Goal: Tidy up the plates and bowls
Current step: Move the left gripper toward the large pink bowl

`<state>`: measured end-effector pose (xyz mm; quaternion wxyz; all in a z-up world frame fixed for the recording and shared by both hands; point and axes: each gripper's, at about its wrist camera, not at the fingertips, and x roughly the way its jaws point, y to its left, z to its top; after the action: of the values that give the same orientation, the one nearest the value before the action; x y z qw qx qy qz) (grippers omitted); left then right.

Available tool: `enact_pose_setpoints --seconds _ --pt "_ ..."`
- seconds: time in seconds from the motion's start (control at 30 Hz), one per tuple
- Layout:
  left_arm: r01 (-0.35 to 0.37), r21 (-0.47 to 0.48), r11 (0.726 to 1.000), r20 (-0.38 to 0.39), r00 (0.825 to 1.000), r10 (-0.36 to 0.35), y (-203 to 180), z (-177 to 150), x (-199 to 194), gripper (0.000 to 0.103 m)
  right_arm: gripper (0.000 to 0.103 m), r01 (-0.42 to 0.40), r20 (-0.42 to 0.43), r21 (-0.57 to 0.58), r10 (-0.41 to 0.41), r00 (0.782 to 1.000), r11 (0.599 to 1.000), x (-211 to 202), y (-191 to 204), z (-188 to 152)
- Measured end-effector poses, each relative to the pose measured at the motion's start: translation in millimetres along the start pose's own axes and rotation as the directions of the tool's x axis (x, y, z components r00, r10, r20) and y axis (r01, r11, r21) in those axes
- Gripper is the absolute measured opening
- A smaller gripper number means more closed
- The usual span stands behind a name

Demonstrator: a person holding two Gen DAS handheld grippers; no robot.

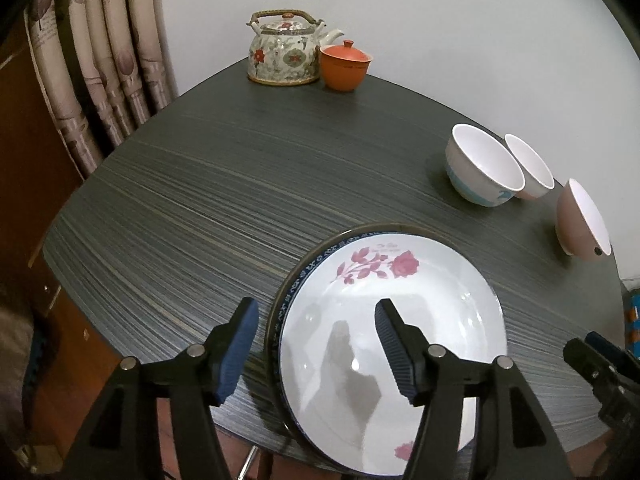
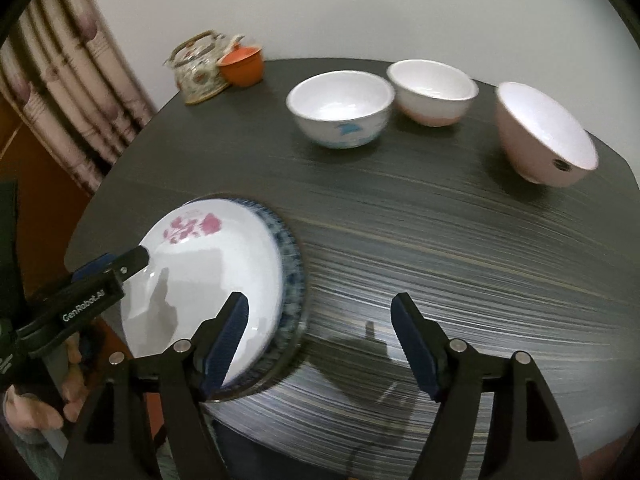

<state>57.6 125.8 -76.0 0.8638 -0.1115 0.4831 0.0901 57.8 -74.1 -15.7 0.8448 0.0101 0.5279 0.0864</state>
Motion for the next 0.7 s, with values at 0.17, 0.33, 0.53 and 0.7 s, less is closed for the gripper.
enact_pose_setpoints --seconds 0.17,0.33,0.53,0.7 --pt "0.006 0.033 0.999 -0.009 1.000 -0.005 -15 7 -14 0.065 0.071 0.018 0.018 0.052 -0.018 1.000 0.999 -10 -29 4" --pt "0.041 0.082 0.996 -0.034 0.999 -0.038 -52 15 -19 0.066 0.073 0.023 0.023 0.125 -0.026 0.999 0.992 -11 -61 8" --pt "0.117 0.168 0.979 -0.082 0.991 -0.104 -117 25 -16 0.068 0.073 0.036 0.017 0.180 -0.040 0.999 0.983 -14 -99 7" --pt "0.171 0.227 0.959 -0.114 0.982 -0.148 -173 40 -8 0.068 0.073 0.060 0.016 0.246 -0.066 0.998 0.967 -19 -144 12"
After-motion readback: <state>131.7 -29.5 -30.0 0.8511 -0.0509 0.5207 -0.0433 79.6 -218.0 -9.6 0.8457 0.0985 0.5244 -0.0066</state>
